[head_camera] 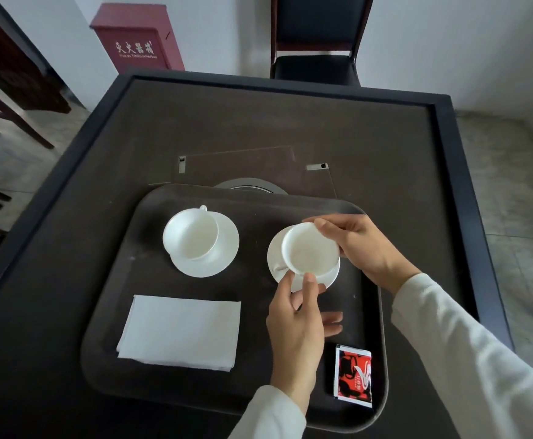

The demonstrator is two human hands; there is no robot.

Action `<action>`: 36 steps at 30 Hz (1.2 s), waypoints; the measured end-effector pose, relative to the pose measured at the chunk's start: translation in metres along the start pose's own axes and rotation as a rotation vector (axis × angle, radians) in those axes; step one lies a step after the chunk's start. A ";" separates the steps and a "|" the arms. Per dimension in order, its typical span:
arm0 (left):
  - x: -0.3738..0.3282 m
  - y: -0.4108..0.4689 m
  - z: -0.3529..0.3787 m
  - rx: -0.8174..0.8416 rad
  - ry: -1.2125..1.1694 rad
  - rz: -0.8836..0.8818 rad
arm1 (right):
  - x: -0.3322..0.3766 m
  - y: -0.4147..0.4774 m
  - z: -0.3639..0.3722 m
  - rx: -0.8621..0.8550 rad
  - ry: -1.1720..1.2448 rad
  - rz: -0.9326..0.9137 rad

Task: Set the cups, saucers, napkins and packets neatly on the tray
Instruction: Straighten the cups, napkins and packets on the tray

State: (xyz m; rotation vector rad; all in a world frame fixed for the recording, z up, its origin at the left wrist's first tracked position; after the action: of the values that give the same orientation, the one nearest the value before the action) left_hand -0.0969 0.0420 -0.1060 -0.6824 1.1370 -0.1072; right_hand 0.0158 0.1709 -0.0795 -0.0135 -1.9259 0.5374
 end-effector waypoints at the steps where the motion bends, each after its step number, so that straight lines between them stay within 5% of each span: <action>1: -0.001 0.002 -0.001 0.010 0.013 0.011 | 0.000 0.000 0.001 -0.004 0.007 -0.004; 36: -0.054 0.072 -0.020 0.048 0.448 0.021 | -0.035 -0.069 0.038 -0.268 0.361 0.119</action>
State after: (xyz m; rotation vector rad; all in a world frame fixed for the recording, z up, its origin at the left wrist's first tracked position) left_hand -0.1561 0.1122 -0.1078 -0.6186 1.5653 -0.2790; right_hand 0.0135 0.0865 -0.0961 -0.3755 -1.6354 0.3246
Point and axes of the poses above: each hand's wrist, its own y-axis towards the middle knuckle, its own z-axis out of the palm, x = y × z, the point moved 6 cm from there along y, towards the middle knuckle, and after that the axes turned 8 degrees about -y, right-handed, at the moved point
